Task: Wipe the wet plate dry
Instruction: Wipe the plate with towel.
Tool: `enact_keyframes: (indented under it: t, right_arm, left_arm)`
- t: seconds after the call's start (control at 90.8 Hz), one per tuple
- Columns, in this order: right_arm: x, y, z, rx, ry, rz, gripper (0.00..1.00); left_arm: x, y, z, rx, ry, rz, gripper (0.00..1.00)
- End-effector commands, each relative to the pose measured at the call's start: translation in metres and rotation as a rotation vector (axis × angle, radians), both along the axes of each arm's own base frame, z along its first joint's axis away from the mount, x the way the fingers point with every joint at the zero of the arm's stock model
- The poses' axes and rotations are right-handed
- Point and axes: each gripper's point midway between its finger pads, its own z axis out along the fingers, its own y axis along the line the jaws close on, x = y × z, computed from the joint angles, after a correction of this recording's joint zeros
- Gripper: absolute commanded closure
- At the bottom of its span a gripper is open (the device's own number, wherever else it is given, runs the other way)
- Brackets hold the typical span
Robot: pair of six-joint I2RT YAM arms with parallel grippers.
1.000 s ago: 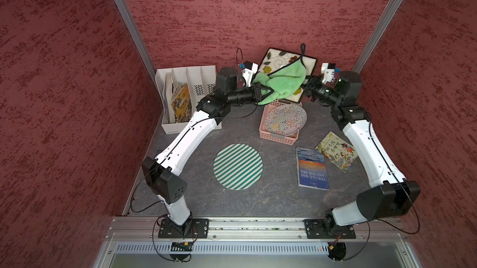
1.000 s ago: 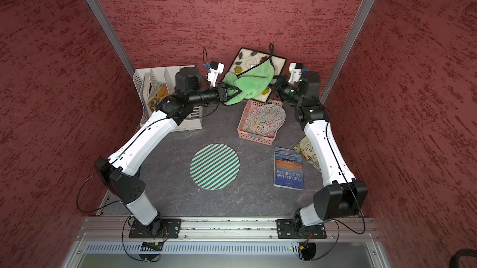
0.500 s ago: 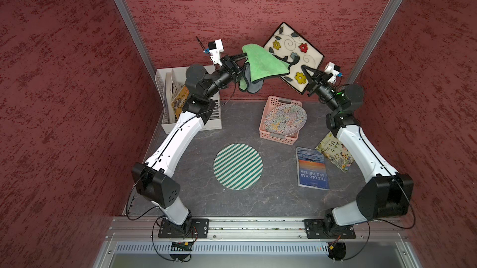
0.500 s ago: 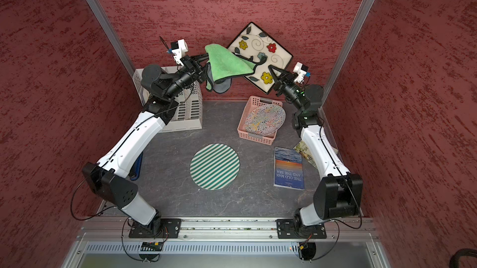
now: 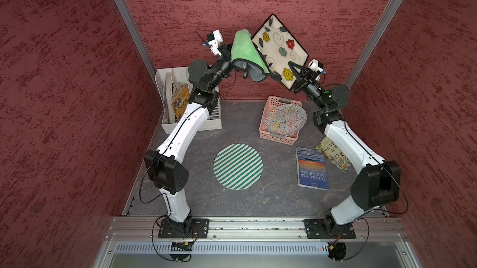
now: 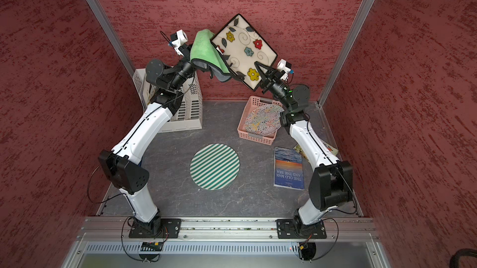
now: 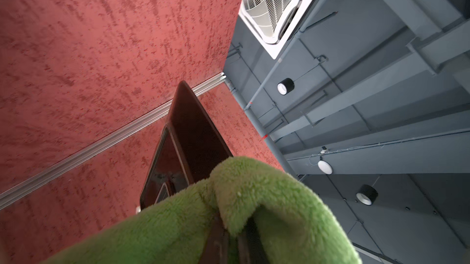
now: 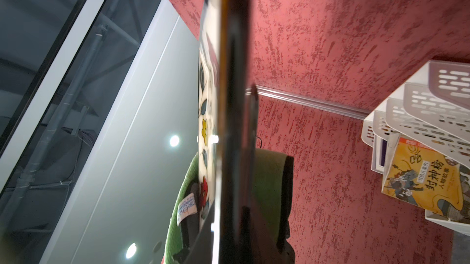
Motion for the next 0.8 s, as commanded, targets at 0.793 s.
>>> enact_keyframes:
  t: [0.793]
  right_arm:
    - [-0.013,0.026,0.107,-0.161,-0.279,-0.154,1.0]
  left_arm:
    - [-0.08,-0.088,0.043,-0.061,-0.186,-0.328,1.0]
